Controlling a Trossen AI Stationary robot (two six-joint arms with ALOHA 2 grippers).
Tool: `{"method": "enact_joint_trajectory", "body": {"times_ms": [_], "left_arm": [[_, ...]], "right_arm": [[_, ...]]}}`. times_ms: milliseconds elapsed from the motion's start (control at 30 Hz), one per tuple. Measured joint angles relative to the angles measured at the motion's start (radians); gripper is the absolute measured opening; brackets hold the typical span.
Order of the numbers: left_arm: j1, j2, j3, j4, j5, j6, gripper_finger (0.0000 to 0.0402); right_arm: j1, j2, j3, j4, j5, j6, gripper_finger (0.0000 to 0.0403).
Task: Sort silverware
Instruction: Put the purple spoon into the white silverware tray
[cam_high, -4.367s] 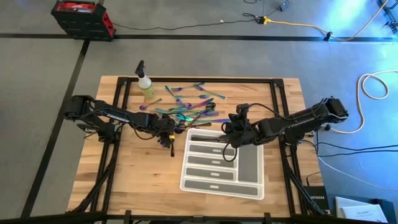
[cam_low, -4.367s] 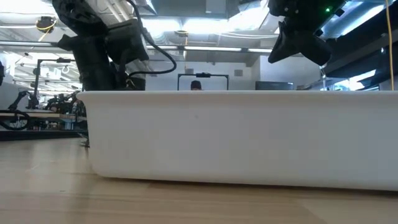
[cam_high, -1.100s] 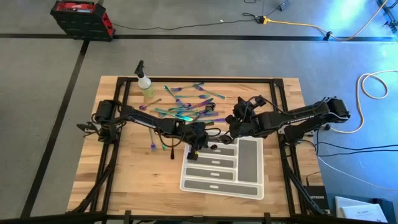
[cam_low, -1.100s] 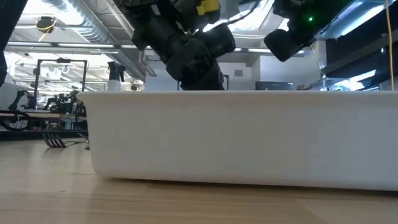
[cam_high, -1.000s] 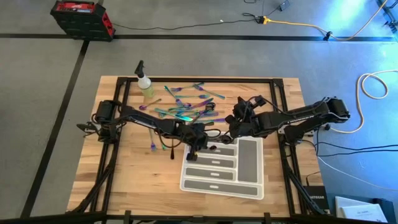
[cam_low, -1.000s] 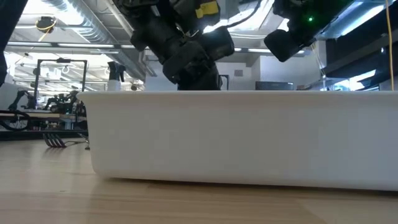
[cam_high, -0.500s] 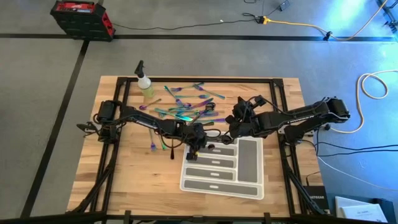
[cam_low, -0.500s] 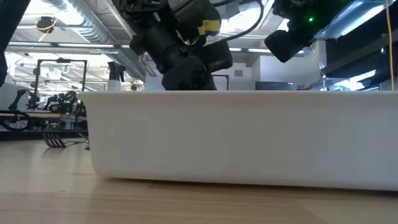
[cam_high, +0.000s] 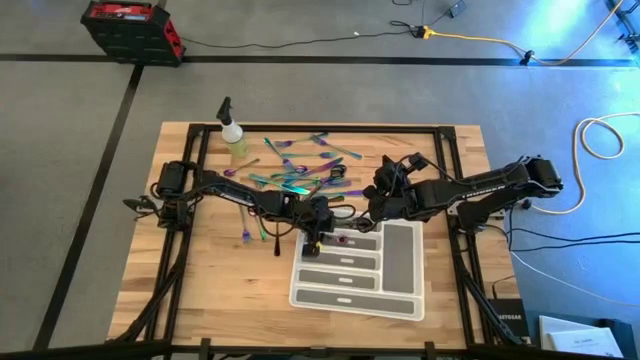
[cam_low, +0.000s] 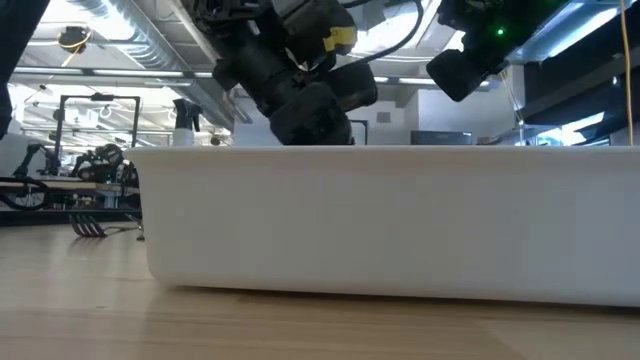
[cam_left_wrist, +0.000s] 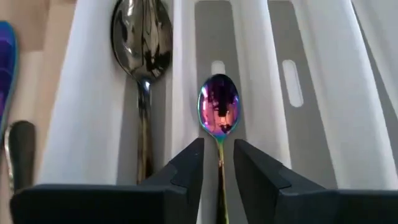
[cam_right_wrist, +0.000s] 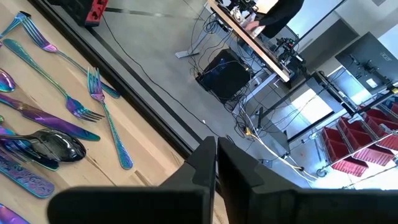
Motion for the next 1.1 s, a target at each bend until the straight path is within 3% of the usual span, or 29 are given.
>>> {"method": "enact_joint_trajectory", "body": {"times_ms": [133, 267, 400, 533, 633, 767, 1100], "left_arm": [[-0.009, -0.064, 0.017, 0.000, -0.056, 0.036, 0.0074], [-0.019, -0.167, 0.019, -0.117, -0.230, 0.040, 0.0075], [-0.019, -0.284, 0.013, -0.339, -0.492, -0.180, 0.0074], [-0.020, -0.333, -0.035, -0.565, -0.693, -0.525, 0.0072], [-0.024, -0.353, -0.092, -0.687, -0.723, -0.784, 0.0072], [-0.047, -0.350, -0.187, -0.723, -0.709, -1.162, 0.0072], [-0.158, -0.350, -0.325, -0.716, -0.711, -1.783, 0.0072]], "right_arm": [[0.000, 0.000, 0.000, 0.000, 0.000, -0.001, 0.0000], [-0.001, 0.000, 0.000, 0.002, 0.000, -0.003, 0.0000], [-0.001, 0.001, 0.000, 0.002, 0.000, -0.003, 0.0000], [-0.001, 0.001, 0.000, 0.003, -0.018, -0.003, 0.0000], [-0.001, 0.001, 0.000, 0.003, -0.025, -0.003, 0.0000], [-0.001, 0.001, 0.000, 0.002, -0.029, -0.003, 0.0000], [-0.001, 0.001, 0.000, 0.002, -0.037, -0.008, 0.0000]]}}
